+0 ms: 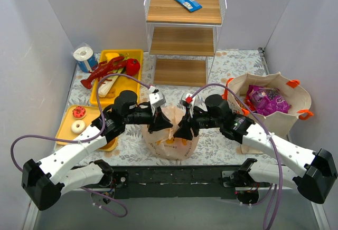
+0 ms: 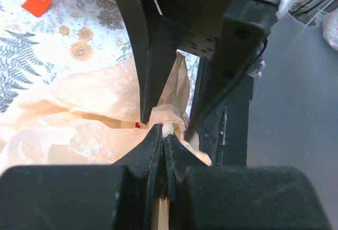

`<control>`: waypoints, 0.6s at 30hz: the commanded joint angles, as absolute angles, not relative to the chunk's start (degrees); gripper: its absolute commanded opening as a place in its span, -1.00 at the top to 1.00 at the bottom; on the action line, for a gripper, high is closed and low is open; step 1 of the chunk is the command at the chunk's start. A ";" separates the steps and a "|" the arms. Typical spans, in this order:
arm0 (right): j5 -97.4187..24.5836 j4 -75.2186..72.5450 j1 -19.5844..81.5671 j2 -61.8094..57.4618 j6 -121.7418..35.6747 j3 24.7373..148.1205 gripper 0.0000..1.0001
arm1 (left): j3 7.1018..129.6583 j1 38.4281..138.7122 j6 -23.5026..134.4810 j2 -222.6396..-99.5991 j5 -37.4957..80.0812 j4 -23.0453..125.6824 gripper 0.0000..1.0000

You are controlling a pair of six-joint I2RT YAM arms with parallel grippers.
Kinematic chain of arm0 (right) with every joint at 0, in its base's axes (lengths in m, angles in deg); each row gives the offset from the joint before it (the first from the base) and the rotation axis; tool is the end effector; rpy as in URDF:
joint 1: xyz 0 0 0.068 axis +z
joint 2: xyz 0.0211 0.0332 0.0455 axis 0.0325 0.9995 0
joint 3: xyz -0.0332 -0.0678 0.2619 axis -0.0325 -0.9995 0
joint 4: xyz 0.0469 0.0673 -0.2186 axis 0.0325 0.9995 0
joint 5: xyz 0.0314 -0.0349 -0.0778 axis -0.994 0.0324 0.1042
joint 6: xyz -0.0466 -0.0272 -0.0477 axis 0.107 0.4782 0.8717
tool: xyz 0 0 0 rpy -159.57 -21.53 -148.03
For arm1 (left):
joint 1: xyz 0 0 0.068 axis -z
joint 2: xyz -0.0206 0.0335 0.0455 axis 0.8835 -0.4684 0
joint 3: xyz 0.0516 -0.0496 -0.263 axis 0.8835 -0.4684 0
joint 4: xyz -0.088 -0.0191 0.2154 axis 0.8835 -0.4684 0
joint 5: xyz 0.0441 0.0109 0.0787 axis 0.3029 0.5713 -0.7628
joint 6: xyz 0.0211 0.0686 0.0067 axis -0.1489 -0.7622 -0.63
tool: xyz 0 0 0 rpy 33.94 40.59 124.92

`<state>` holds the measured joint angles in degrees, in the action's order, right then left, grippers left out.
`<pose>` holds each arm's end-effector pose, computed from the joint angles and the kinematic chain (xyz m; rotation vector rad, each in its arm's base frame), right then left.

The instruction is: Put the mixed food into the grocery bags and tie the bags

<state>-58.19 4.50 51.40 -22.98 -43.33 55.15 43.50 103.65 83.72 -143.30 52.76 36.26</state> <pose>0.1263 0.1930 0.2934 -1.0819 1.7874 1.1296 0.1324 -0.1684 0.3093 0.5543 2.1787 -1.5383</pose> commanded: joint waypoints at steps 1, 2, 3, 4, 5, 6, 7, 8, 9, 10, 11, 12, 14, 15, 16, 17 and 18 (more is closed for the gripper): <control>-58.92 1.60 52.14 -24.02 -46.85 56.32 -0.14 | 43.41 104.78 82.85 -142.40 48.19 38.32 1.00; -59.18 0.97 52.49 -24.10 -47.38 55.63 -0.17 | 43.41 105.22 82.76 -142.84 47.58 38.06 1.00; -59.10 0.27 52.66 -24.45 -48.25 55.36 -0.21 | 43.41 105.40 82.76 -143.02 46.96 38.14 1.00; -59.53 -0.95 52.67 -24.63 -48.61 55.01 -0.25 | 43.32 105.57 82.58 -143.10 46.17 38.05 1.00; -59.63 -1.31 52.75 -24.98 -48.96 54.48 -0.27 | 43.32 105.58 82.58 -143.19 45.91 38.05 1.00; -59.63 -1.40 52.75 -25.68 -49.57 54.30 -0.33 | 43.32 105.66 82.49 -143.11 45.82 37.97 1.00; -59.71 -1.32 52.75 -26.03 -50.10 54.04 -0.35 | 43.32 105.75 82.41 -143.02 45.64 37.96 1.00; -59.80 -4.01 52.75 -26.21 -50.54 53.78 -0.36 | 43.23 105.84 82.49 -142.76 45.64 38.14 1.00; -60.15 -4.56 52.75 -26.39 -51.59 53.77 -0.38 | 43.23 105.93 82.67 -142.84 45.73 38.31 1.00; -59.89 -5.09 52.75 -26.30 -52.12 53.86 -0.39 | 43.06 106.10 82.76 -142.84 45.81 38.49 1.00; -59.80 -5.44 52.75 -26.04 -52.48 54.04 -0.39 | 42.97 106.19 82.84 -142.84 45.73 38.58 1.00; -59.54 -5.45 52.75 -25.43 -52.65 54.47 -0.39 | 42.97 106.28 82.85 -142.76 45.81 38.58 1.00; -58.40 -5.54 52.84 -24.81 -53.01 54.65 -0.38 | 42.97 106.28 82.93 -142.67 45.81 38.58 1.00; -58.48 -5.54 52.84 -24.20 -53.09 54.65 -0.38 | 42.88 106.37 82.93 -142.58 45.81 38.58 1.00; -58.40 -5.54 52.93 -23.93 -53.44 54.65 -0.38 | 42.88 106.37 82.85 -142.40 45.73 38.58 1.00; -58.48 -5.54 52.84 -23.67 -53.53 54.65 -0.37 | 42.62 106.54 82.76 -142.40 45.64 38.67 1.00; -58.57 -5.54 52.84 -23.32 -53.71 54.57 -0.34 | 42.62 106.46 82.67 -142.14 45.12 38.58 1.00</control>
